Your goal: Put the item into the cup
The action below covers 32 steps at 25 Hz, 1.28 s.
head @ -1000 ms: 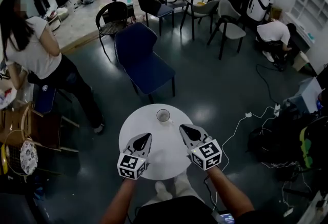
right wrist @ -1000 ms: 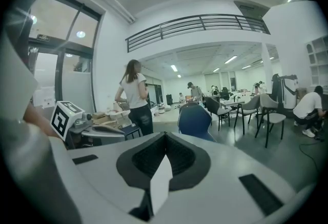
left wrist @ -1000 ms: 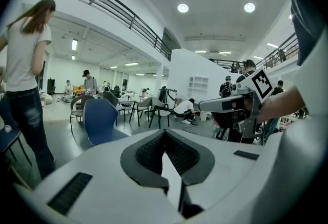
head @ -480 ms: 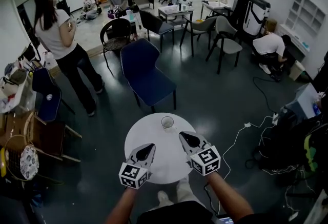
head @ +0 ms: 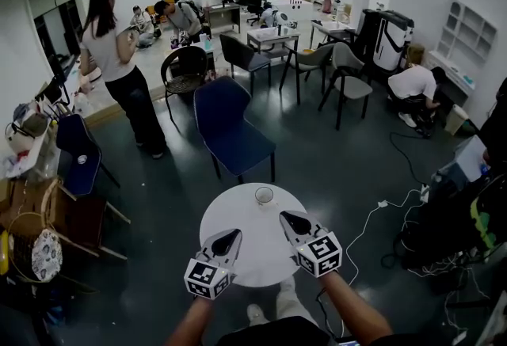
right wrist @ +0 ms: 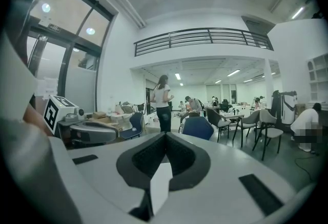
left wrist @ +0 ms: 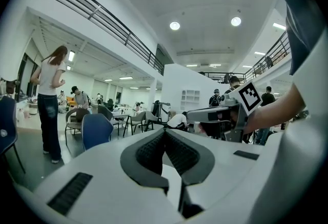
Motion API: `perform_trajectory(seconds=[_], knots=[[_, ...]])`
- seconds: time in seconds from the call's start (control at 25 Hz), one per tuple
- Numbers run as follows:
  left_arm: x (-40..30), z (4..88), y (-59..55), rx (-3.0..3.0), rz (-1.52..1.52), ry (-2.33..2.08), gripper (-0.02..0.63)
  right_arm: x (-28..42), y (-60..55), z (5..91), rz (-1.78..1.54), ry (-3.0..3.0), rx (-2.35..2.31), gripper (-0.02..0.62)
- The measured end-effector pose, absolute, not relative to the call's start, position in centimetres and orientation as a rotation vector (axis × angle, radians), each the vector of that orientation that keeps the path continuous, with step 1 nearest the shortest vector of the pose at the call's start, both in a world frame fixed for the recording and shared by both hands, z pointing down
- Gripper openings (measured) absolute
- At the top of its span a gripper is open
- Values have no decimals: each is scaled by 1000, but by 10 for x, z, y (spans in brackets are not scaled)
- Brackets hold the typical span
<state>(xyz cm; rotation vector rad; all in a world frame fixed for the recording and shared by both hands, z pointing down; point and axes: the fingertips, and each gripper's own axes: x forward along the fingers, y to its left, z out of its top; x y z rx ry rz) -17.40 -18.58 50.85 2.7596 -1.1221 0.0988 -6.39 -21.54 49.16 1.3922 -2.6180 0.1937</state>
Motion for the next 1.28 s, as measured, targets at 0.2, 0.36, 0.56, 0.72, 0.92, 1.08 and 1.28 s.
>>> perform_trajectory(seconds=[0.2,0.36,0.56,0.72,0.92,1.08,1.28], knots=[[-189,501,-170,2759,69,-1139,17,-74,-197,481,153,-2618,1396,17],[-190,496,-161,2766,52,-1140,16,-74,-190,476,137,-2616,1409,17],[-192,493,-152,2769,49,-1144,16,-78,-180,469,124,-2628,1406,17],[-185,483,-150,2771,41,-1153,15,-73,-176,462,120,-2639,1395,17],[-177,471,-140,2787,20,-1174,16,-65,-167,452,107,-2662,1399,17],[-167,465,-127,2788,24,-1191,15,-55,-156,444,93,-2676,1392,17],[-153,457,-103,2770,-7,-1229,15,-37,-127,434,80,-2696,1380,17]])
